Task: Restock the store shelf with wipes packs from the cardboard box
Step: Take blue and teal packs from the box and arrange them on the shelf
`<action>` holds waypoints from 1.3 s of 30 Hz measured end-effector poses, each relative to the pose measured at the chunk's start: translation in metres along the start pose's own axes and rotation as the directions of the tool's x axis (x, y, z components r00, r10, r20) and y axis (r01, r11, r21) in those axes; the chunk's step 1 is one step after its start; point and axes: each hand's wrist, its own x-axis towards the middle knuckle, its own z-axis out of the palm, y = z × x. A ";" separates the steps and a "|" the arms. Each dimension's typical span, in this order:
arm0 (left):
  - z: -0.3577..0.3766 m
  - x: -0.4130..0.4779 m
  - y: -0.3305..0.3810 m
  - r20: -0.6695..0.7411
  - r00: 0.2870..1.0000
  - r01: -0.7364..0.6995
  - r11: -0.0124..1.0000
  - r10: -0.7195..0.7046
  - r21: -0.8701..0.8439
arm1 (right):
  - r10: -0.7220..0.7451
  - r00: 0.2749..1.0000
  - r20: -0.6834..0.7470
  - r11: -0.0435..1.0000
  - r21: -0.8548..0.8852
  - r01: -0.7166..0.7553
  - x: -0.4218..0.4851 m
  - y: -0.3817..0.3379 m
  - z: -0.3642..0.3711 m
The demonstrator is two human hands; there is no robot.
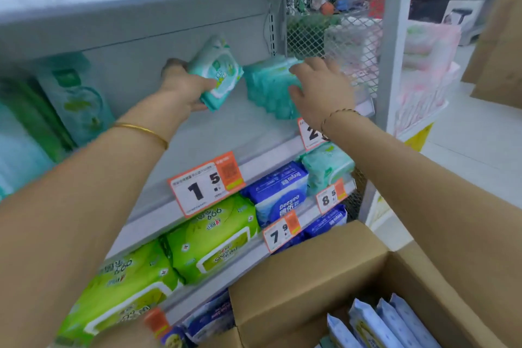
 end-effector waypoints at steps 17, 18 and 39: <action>0.090 0.168 -0.049 0.081 0.991 -0.125 0.951 0.106 0.284 | -0.120 0.937 -0.327 0.974 -0.221 0.048 0.022 0.018 0.059; 0.090 0.168 -0.050 0.091 0.991 -0.120 0.954 0.099 0.275 | -0.123 0.937 -0.327 0.975 -0.214 0.053 0.022 0.018 0.059; 0.133 -0.251 -0.221 0.676 0.735 -0.184 0.941 -0.060 0.284 | 0.338 0.899 0.279 0.900 0.184 -0.396 -0.282 0.113 0.072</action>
